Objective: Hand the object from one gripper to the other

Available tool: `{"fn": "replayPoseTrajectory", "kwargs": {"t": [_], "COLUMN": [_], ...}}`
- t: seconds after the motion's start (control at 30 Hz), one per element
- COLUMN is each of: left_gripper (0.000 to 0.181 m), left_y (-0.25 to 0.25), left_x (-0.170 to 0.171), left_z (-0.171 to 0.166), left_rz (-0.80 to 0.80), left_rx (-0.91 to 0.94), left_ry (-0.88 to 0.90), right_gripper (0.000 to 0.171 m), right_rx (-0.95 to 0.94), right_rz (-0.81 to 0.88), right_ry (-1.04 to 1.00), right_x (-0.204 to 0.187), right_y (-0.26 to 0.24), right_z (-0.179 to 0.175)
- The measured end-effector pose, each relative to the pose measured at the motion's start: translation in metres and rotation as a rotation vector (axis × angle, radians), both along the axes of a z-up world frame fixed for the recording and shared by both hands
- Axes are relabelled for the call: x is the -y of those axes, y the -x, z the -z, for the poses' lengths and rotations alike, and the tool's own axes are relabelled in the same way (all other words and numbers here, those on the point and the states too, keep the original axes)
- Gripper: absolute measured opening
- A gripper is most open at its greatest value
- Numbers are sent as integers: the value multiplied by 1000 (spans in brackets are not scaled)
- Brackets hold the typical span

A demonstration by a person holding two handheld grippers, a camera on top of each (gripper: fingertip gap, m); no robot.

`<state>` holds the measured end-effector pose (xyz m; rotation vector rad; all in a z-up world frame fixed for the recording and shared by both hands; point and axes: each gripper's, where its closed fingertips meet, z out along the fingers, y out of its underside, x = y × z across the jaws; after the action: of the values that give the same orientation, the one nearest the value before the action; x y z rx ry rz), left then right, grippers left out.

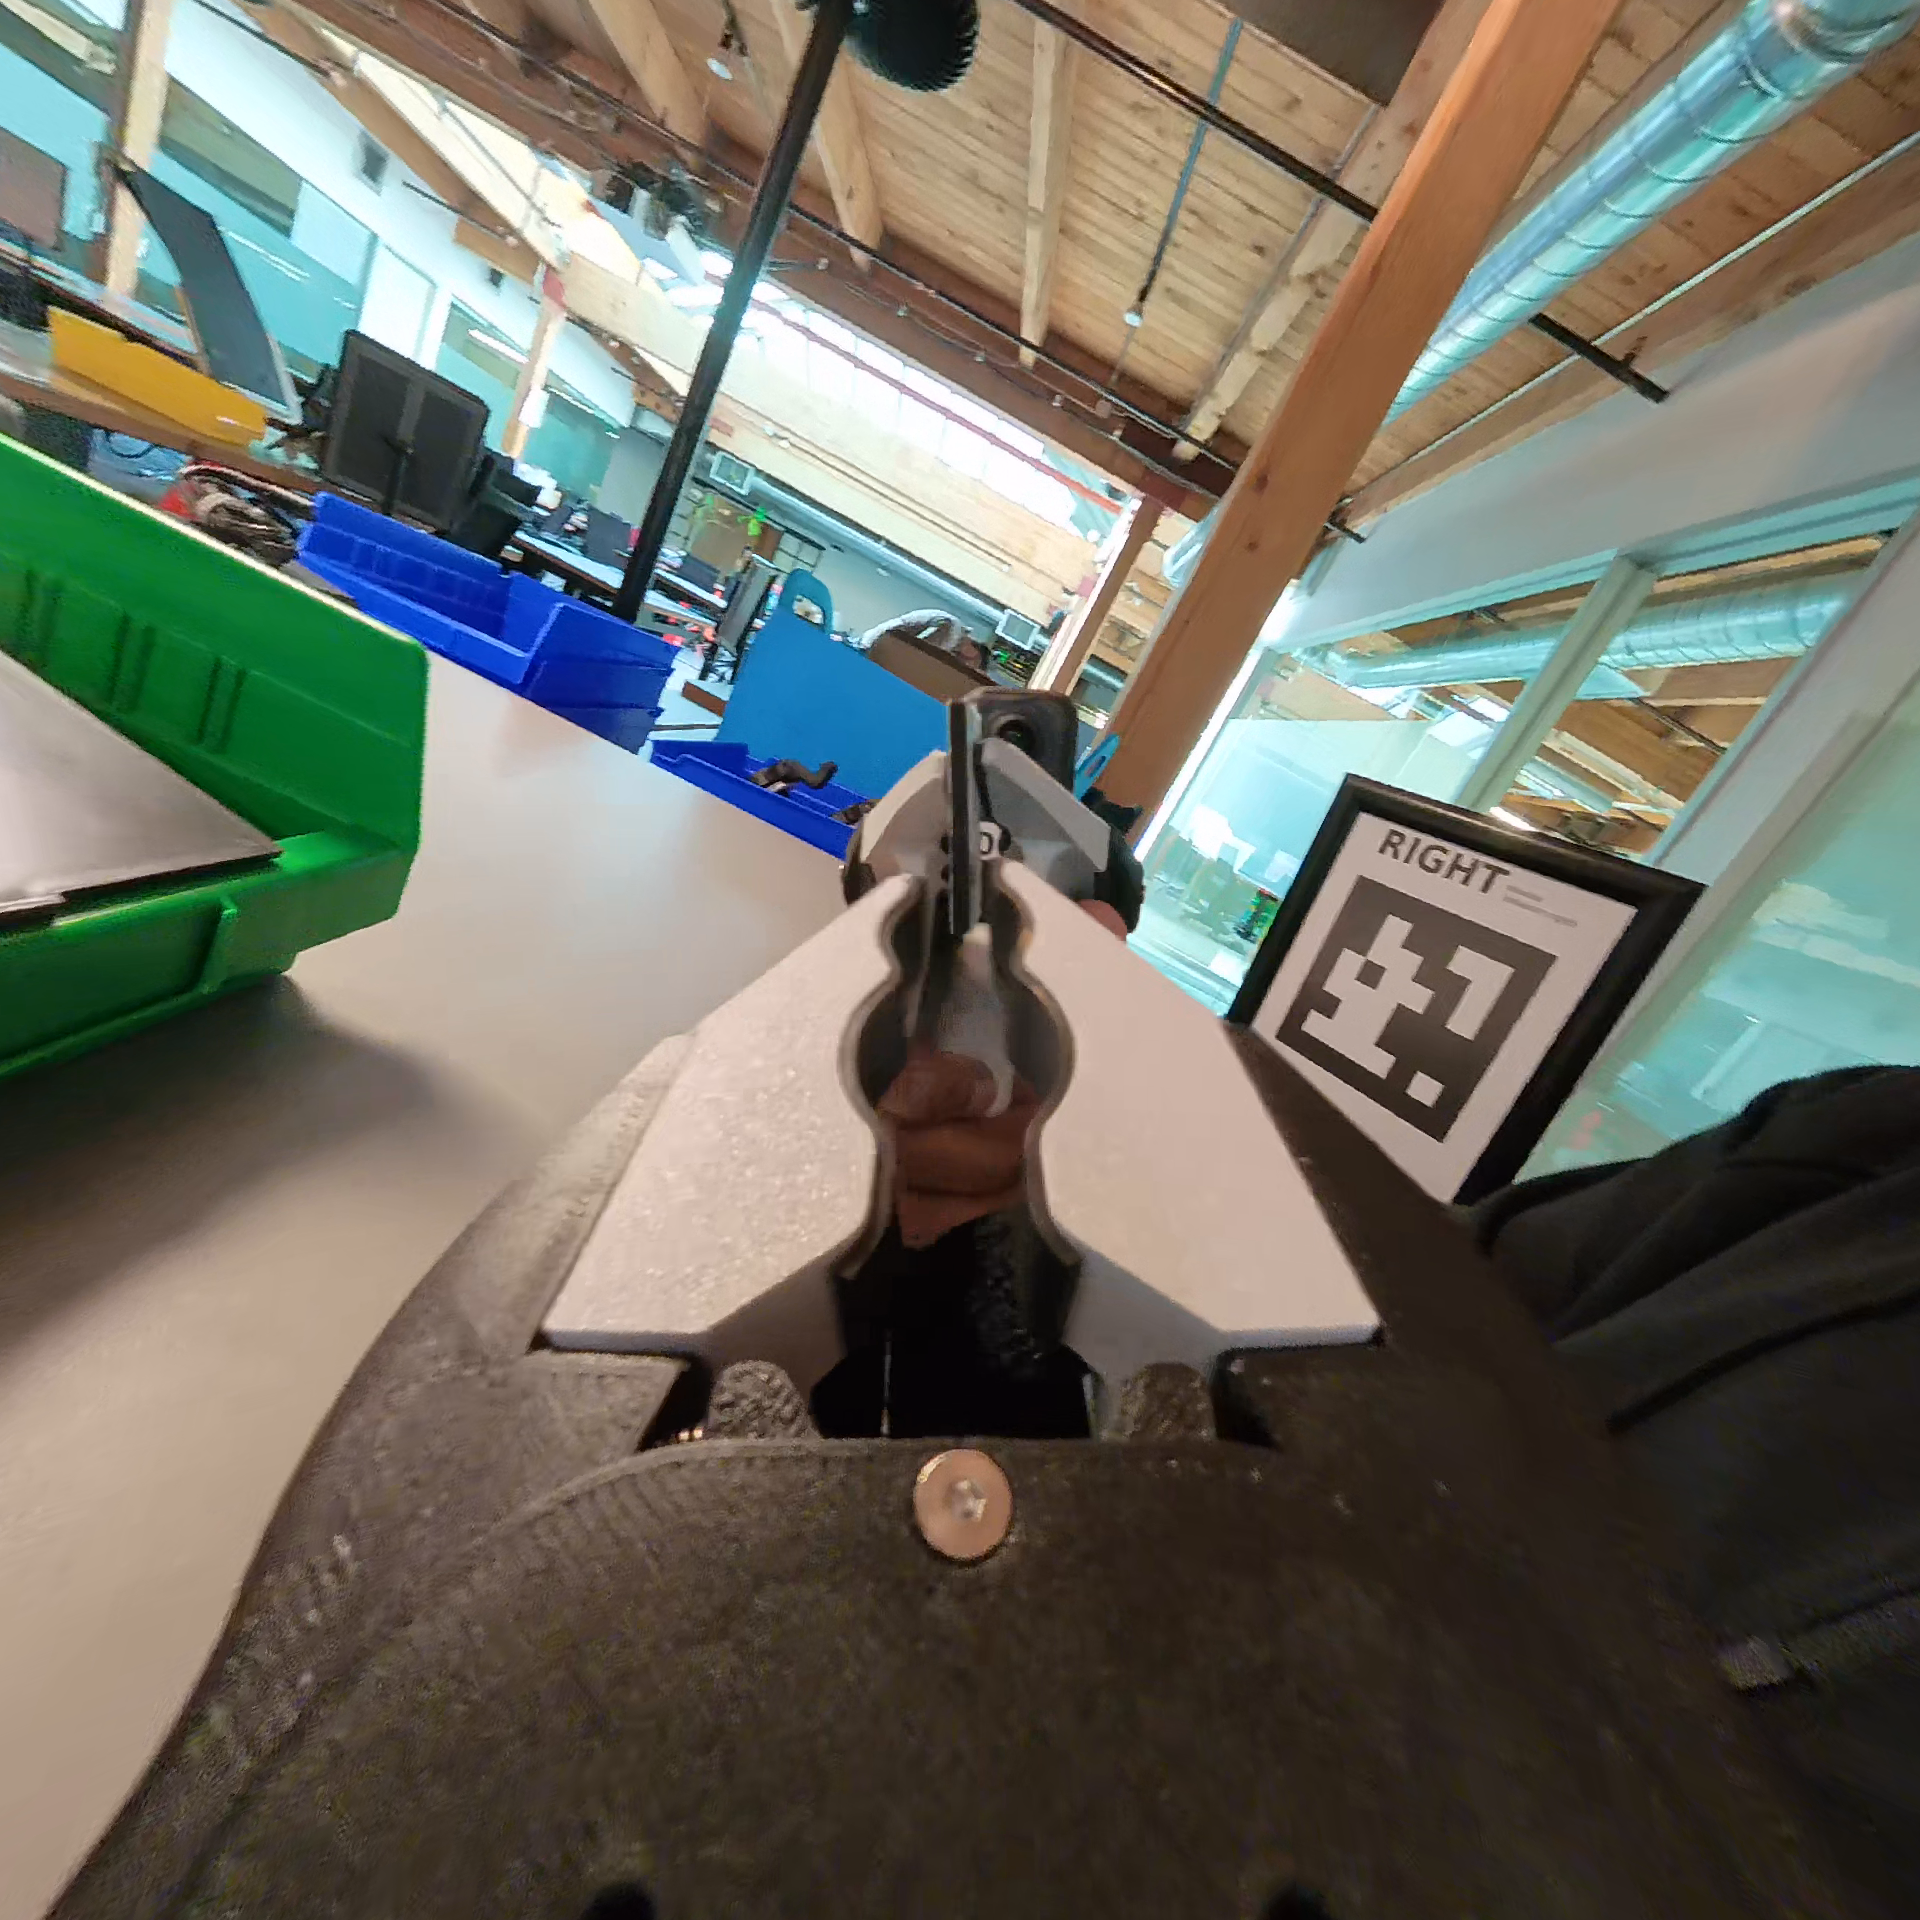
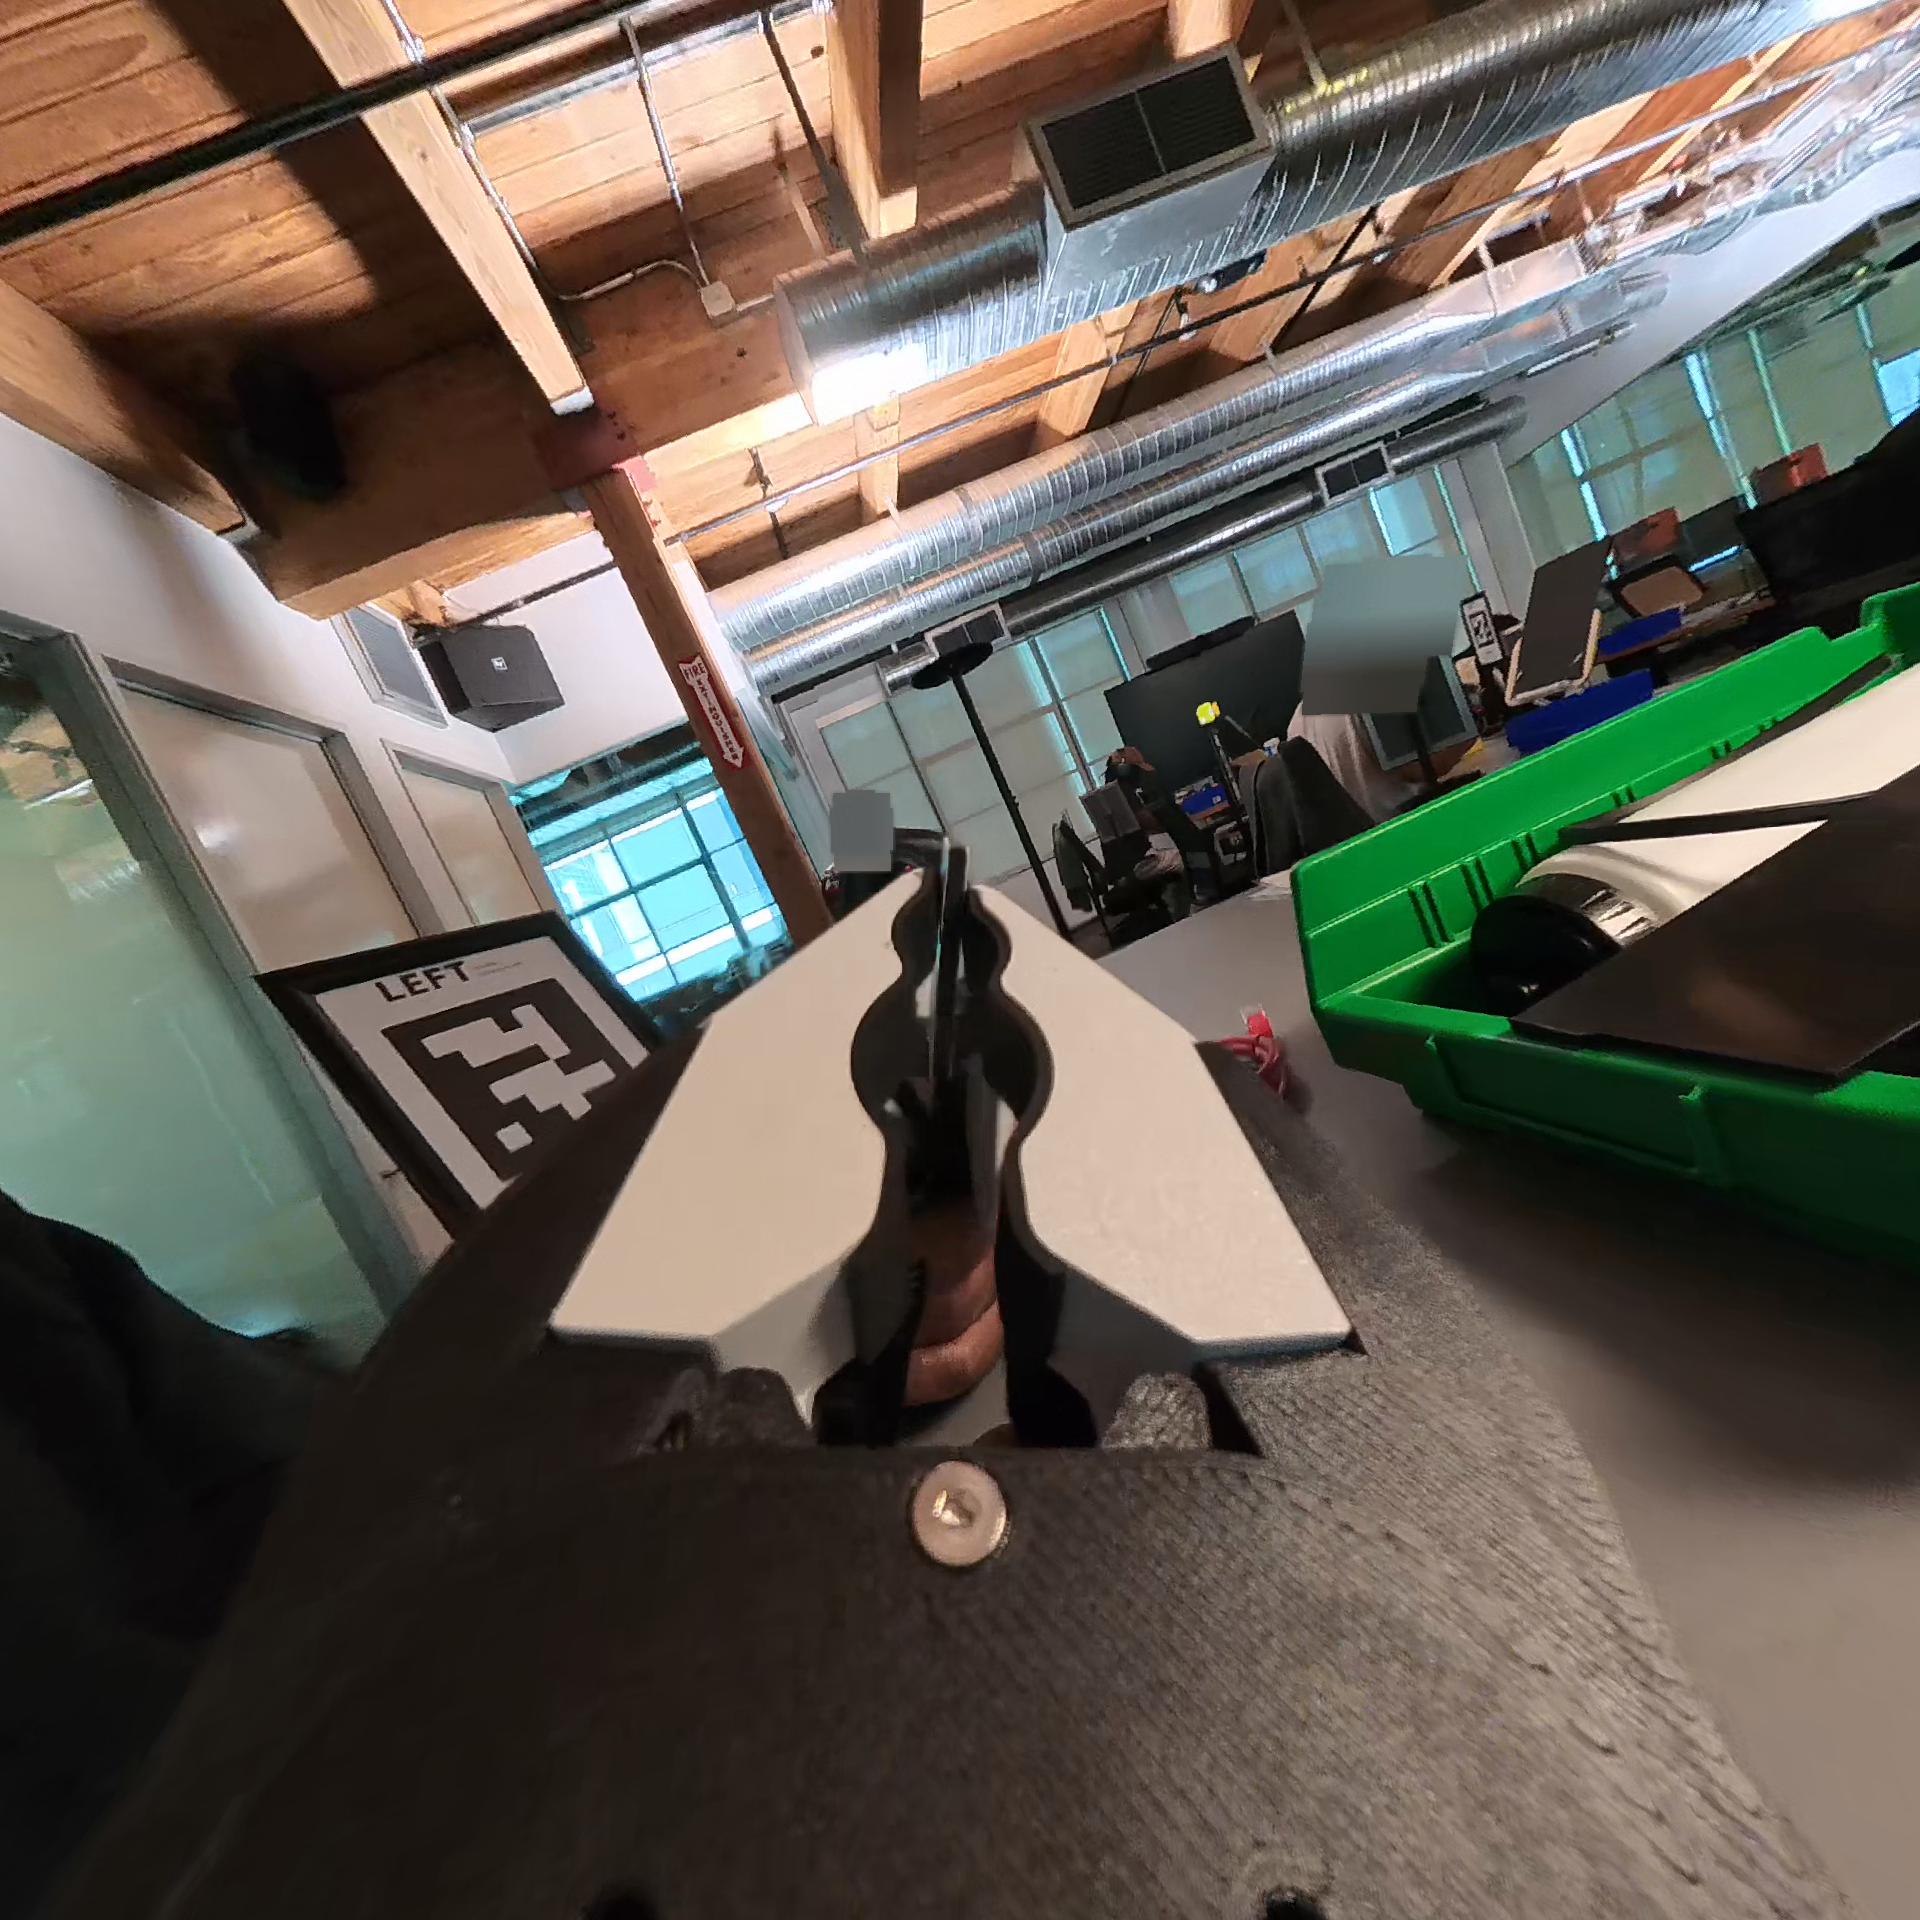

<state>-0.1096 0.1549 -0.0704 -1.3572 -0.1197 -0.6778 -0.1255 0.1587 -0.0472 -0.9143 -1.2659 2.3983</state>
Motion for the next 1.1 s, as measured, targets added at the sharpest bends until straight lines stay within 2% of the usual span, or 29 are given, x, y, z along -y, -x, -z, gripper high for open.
{"fn": "replayPoseTrajectory", "kwargs": {"t": [0.03, 0.07, 0.13, 0.17, 0.2, 0.23, 0.3, 0.33, 0.47, 0.53, 0.67, 0.83, 1.1], "left_gripper": [26, 32, 32, 27, 12, 4, 4, 4, 4, 3, 4, 4, 4], "left_y": [2, 3, 1, 0, -2, -4, -4, -4, -10, -10, 6, 26, 31], "left_x": [-1, -2, -4, -5, -5, -3, 1, 2, 1, -1, 5, 20, 28], "left_z": [1, 1, 4, 5, 4, 3, -1, -2, 1, 2, -5, -17, -23], "left_rz": [-14, -17, -16, -12, -2, 8, 15, 22, 55, 53, -18, -119, -119], "left_rx": [6, 8, -1, -6, -13, -19, -16, -10, -28, -29, 8, 39, 75], "left_ry": [6, 12, 31, 39, 35, 23, -7, -18, 3, 19, -42, -162, -217], "right_gripper": [4, 4, 5, 5, 5, 6, 27, 31, 18, 6, 4, 4, 4], "right_rx": [-8, -11, -14, -13, -9, -6, -3, -1, -10, -15, -7, 22, 112], "right_rz": [10, 12, 11, 13, 17, 19, 26, 34, 38, 30, 13, 2, -100], "right_ry": [15, 25, 12, -2, -13, -18, 1, 19, 34, 23, 32, -57, -200], "right_x": [-3, -5, -3, -1, 1, 1, -2, -6, -8, -6, -6, 8, 38], "right_y": [0, 0, -1, -1, 0, 1, 1, 2, 1, 0, 0, 3, 4], "right_z": [-1, -2, -2, -1, 0, 1, 0, -1, -2, -2, -1, 5, 22]}}
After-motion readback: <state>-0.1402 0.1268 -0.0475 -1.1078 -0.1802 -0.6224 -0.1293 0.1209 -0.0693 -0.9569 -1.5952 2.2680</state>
